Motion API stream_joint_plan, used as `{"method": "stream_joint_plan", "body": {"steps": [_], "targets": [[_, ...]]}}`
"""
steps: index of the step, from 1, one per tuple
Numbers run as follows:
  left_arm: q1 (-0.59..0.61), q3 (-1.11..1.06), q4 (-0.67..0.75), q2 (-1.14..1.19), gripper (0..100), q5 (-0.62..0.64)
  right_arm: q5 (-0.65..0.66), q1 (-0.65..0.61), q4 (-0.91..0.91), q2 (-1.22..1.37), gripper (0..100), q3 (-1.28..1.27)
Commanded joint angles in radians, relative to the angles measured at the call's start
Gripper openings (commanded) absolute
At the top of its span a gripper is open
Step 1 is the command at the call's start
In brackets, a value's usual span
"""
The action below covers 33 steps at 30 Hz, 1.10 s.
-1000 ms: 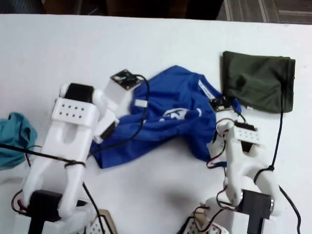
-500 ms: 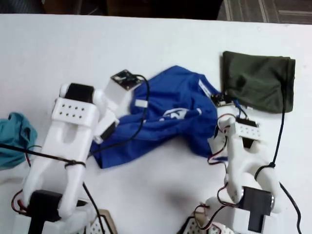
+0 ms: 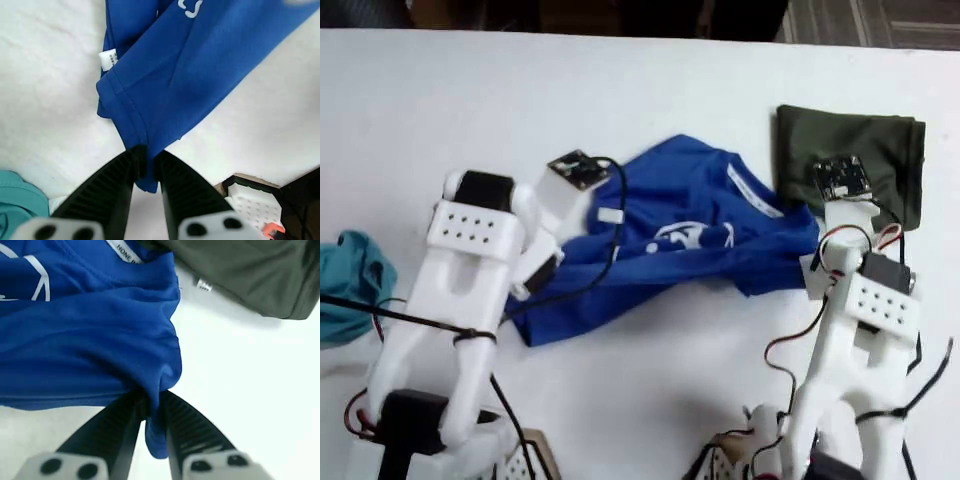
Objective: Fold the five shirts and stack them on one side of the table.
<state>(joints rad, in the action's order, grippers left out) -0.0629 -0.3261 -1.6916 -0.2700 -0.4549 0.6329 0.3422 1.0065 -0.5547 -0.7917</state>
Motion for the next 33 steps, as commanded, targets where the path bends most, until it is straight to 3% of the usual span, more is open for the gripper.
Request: {"method": "stream_joint_plan", "body": {"steps": [1,6,10,18,23,33], "targets": [[0.009,0.088,-0.04,-0.052,3,0.002,0.008,-0.033,0.008,-0.053,1.8,-0.009],[0.014,0.211,-0.08,-0.052,3,0.002,0.006,-0.079,0.024,-0.064,1.8,0.0],[0.014,0.315,-0.087,-0.052,3,0.0,-0.1,-0.079,0.041,-0.054,1.8,0.115],[0.041,0.542,-0.091,-0.052,3,0.003,-0.193,-0.091,0.203,-0.054,1.8,0.514],[0.149,0.723,-0.094,-0.064,3,0.003,-0.193,-0.091,0.282,-0.054,1.8,0.756],[0.198,0.851,-0.089,-0.356,3,0.002,-0.273,-0.091,0.4,-0.064,1.8,1.106]]}}
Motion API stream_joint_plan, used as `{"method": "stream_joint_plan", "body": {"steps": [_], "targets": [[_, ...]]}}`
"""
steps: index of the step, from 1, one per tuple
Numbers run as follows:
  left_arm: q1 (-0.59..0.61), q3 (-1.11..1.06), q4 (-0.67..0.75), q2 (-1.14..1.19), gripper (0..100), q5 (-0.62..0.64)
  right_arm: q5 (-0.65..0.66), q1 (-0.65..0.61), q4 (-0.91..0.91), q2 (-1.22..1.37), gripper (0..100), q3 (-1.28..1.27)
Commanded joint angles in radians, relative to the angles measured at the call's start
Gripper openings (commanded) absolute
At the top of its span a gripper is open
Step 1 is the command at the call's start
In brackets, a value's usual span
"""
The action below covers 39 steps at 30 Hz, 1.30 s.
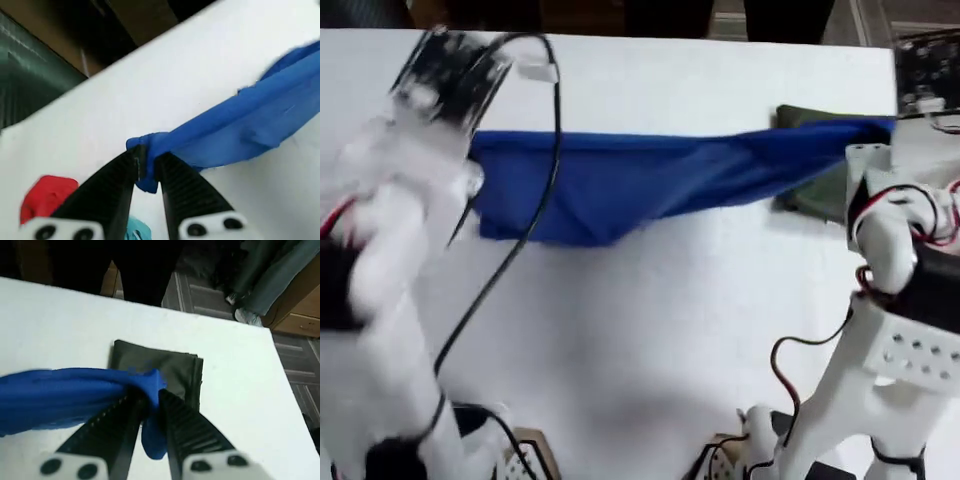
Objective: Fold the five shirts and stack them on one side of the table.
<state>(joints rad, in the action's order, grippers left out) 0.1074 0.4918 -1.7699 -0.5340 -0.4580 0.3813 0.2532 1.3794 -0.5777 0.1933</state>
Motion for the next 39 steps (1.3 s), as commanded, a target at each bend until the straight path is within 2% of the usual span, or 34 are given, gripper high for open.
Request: {"method": "stream_joint_plan", "body": {"steps": [1,9,17,25,39], "targets": [[0.028,0.033,-0.009,-0.117,3,0.005,-0.029,-0.002,0.039,-0.041,1.8,0.161],[0.028,0.041,-0.006,-0.232,3,0.005,-0.037,0.001,0.116,-0.041,1.8,0.479],[0.029,0.042,0.069,-0.292,3,0.006,-0.037,0.004,0.202,-0.041,1.8,0.68],[0.029,0.042,0.086,-0.365,3,0.006,-0.037,0.005,0.286,-0.041,1.8,0.868],[0.029,0.028,0.077,-0.428,3,0.021,-0.048,-0.001,0.328,-0.062,1.8,0.899]]}}
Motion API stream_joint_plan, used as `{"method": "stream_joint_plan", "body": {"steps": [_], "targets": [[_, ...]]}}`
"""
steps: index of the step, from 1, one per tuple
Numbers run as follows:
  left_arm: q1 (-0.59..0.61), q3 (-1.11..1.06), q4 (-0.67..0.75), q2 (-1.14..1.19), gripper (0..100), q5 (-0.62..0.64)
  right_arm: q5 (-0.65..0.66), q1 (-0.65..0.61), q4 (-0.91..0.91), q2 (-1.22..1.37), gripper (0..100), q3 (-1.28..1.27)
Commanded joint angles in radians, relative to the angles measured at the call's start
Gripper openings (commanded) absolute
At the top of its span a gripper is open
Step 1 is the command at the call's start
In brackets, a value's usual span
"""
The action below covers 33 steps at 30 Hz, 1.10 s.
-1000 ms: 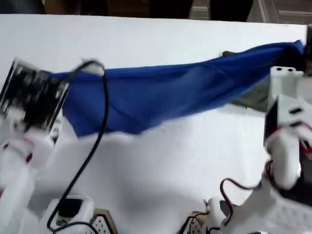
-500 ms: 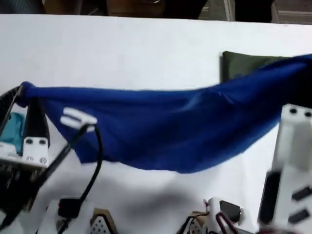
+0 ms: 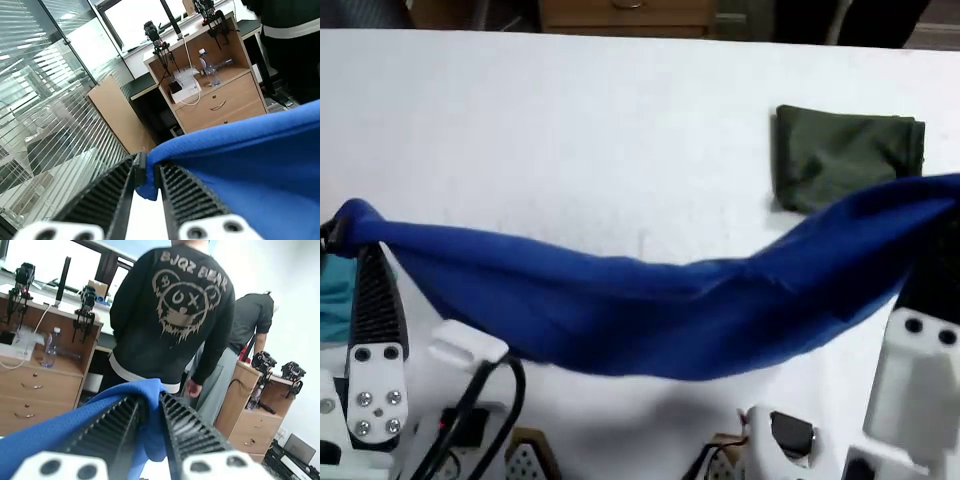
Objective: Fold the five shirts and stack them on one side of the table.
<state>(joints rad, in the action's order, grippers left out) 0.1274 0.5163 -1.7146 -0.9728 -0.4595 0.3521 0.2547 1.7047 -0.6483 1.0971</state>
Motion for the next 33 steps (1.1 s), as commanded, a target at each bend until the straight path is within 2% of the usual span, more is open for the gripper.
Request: {"method": "stream_joint_plan", "body": {"steps": [1,4,9,18,24,27,33], "targets": [[0.009,-0.01,0.026,0.014,3,0.038,-0.032,-0.004,0.001,0.019,1.8,-0.014],[0.008,-0.09,0.031,0.04,3,0.049,-0.044,-0.013,-0.005,0.064,1.8,-0.086],[0.008,-0.326,0.095,0.106,3,0.048,-0.043,-0.134,-0.031,0.176,1.8,-0.27],[0.008,-0.693,0.433,0.218,3,0.049,-0.034,-0.197,-0.358,0.384,1.8,-0.66],[0.008,-0.645,0.603,0.417,3,0.049,-0.034,-0.197,-0.564,0.555,1.8,-0.718],[0.008,-0.522,0.597,0.56,3,0.049,-0.034,-0.197,-0.596,0.624,1.8,-0.686],[0.008,-0.326,0.532,0.884,3,0.043,-0.034,-0.219,-0.55,0.805,1.8,-0.598]]}}
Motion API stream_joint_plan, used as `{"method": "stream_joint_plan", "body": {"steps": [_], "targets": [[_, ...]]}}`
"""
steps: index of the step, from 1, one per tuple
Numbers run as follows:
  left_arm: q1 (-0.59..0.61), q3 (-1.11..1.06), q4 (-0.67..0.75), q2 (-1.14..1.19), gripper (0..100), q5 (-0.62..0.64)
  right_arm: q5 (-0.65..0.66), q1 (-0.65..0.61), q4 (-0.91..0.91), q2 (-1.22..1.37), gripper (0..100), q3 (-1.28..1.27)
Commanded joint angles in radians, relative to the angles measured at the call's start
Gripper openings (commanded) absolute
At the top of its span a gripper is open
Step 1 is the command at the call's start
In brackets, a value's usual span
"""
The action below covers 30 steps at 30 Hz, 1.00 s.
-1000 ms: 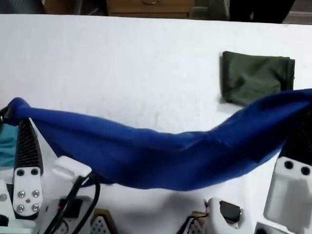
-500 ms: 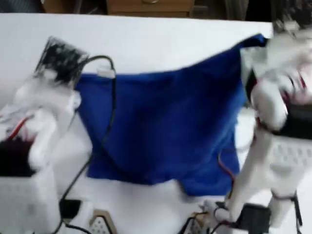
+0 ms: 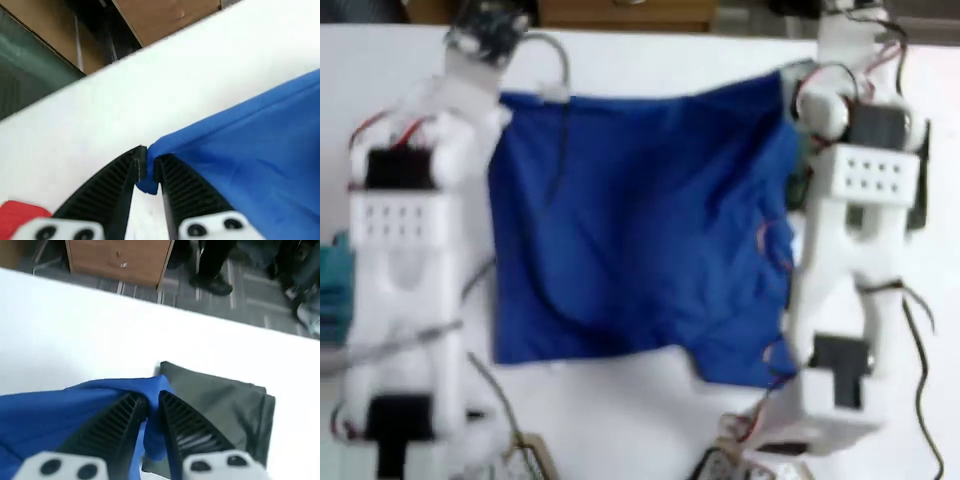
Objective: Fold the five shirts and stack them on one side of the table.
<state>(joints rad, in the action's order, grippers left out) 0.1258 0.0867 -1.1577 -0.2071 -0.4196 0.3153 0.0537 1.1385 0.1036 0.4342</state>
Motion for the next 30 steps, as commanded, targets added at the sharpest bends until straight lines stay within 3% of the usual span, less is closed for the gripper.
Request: {"method": "stream_joint_plan", "body": {"steps": [1,13,21,30], "targets": [[0.011,0.133,-0.041,0.167,3,0.002,0.003,-0.024,0.03,0.084,1.8,0.074],[0.026,0.266,-0.215,0.572,3,0.0,0.003,-0.056,0.16,0.289,1.8,0.086],[0.028,0.282,-0.391,0.54,3,-0.025,0.114,-0.053,0.315,0.189,1.8,0.08],[0.018,0.269,-0.623,0.416,3,-0.077,0.201,0.038,0.553,0.082,1.8,0.054]]}}
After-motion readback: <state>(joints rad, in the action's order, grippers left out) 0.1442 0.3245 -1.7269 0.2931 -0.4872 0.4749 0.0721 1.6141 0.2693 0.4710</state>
